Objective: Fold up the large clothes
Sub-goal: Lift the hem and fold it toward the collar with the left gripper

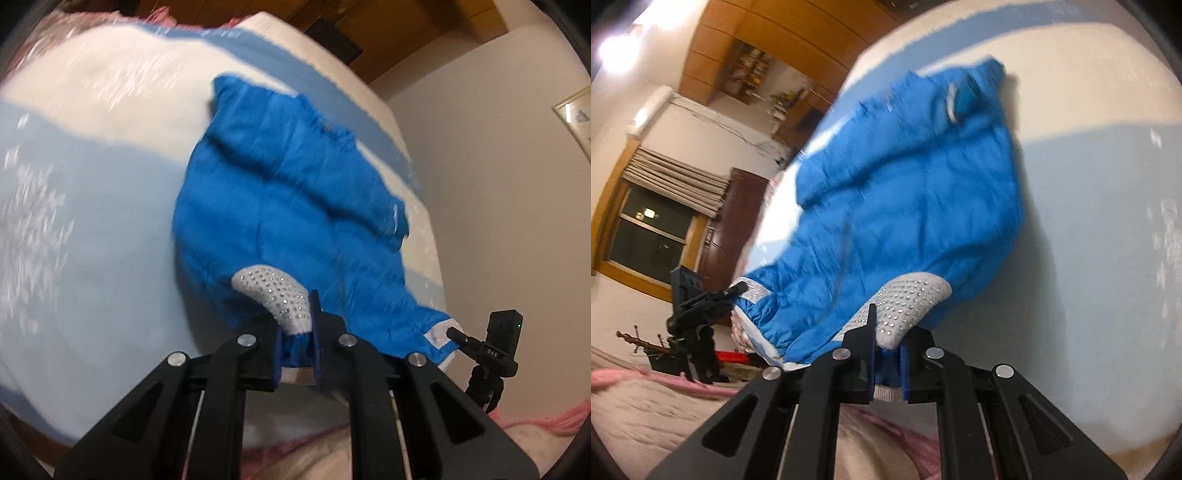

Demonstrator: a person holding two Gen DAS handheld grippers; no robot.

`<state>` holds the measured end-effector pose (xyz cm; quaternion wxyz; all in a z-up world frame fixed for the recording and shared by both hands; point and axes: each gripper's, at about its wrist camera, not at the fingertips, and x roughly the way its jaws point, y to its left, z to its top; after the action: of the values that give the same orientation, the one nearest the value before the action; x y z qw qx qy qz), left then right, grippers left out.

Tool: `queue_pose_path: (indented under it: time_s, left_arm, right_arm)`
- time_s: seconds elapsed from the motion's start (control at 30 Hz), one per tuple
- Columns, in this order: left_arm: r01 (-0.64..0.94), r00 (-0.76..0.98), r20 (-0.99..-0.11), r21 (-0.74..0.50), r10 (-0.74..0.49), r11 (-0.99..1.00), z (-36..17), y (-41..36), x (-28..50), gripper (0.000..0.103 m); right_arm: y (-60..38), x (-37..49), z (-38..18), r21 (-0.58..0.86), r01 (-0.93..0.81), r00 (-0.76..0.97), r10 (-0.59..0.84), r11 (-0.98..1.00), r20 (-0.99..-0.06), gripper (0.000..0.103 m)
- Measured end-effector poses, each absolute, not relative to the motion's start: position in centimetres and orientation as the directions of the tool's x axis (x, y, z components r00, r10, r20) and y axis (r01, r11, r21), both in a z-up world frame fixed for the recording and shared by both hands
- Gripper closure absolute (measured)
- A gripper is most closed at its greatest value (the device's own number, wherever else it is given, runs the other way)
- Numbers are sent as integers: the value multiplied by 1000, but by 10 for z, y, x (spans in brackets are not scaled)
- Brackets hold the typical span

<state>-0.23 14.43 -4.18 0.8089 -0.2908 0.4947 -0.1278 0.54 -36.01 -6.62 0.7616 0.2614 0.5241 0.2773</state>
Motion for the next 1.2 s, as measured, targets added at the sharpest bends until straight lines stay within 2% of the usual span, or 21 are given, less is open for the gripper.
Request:
queue_pose_path:
  time_s: [0.3,0.57,0.9,1.2]
  left_arm:
    - [19,538,-681,-578,-496,816,-10,136,113,93]
    - [38,540,-680,-568,-495,822,-9,138,214,92]
    - [-48,517,-723,-559,-458,828,-57,146,326,92]
    - [-130,442,-781,-541,-440,831,-110,153,377,90]
  right_arm:
    - [-377,108,-34,759,-135,319,753,637,-575,94]
    - [-384,201,-40,788,-90,347,761,608,-548,94]
    - [-381,305,-67,775,-27,353,732,631,-583,94]
    - [-378,367,-126,761,91,311,708,642,-634,93]
